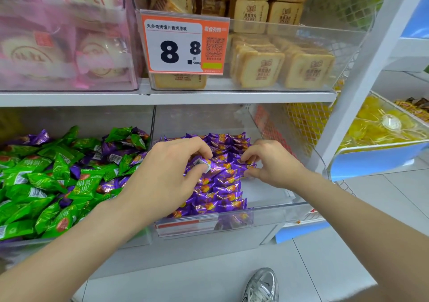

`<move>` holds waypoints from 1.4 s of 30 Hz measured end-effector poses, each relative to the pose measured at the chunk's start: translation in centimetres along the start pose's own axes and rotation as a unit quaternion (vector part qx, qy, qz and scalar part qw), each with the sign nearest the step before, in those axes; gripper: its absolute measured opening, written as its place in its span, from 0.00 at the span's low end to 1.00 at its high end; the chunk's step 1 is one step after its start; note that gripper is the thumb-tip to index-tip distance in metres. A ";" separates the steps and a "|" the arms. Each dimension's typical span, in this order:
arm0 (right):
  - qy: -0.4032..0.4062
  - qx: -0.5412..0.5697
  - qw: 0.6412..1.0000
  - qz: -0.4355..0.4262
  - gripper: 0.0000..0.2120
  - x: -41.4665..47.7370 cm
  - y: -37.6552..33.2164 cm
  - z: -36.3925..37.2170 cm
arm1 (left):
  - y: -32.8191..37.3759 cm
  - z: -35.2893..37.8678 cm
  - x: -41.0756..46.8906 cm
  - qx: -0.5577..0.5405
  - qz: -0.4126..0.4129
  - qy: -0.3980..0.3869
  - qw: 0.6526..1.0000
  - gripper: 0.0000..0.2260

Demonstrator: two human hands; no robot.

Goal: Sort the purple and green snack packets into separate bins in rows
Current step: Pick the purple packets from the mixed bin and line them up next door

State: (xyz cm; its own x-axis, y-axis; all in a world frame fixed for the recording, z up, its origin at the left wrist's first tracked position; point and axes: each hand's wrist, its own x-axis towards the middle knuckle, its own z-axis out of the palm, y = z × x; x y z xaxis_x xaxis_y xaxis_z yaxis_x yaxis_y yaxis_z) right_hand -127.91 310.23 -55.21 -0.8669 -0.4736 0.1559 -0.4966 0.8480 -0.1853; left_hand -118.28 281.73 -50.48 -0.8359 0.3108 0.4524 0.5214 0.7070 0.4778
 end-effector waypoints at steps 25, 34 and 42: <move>0.028 0.272 0.949 0.158 0.07 -2.4 -1.2 -4.6 | 1.3 1.3 -0.5 0.023 0.102 -0.061 0.993 0.04; -0.060 0.003 0.995 0.082 0.08 -2.0 -0.5 -1.7 | 1.3 1.7 -1.1 0.116 0.093 -0.136 0.980 0.06; -0.071 0.024 0.994 0.074 0.08 -1.4 -0.3 -0.9 | 1.1 1.7 -1.1 0.147 0.075 -0.154 0.974 0.10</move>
State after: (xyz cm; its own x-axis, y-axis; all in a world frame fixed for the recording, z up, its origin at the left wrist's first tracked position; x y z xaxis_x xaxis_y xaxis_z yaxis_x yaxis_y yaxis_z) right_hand -126.50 310.81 -54.53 -0.9265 -0.3761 -0.0148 -0.3615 0.9000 -0.2434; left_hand -117.11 283.22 -51.75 -0.7895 0.5688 0.2306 0.6079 0.7764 0.1661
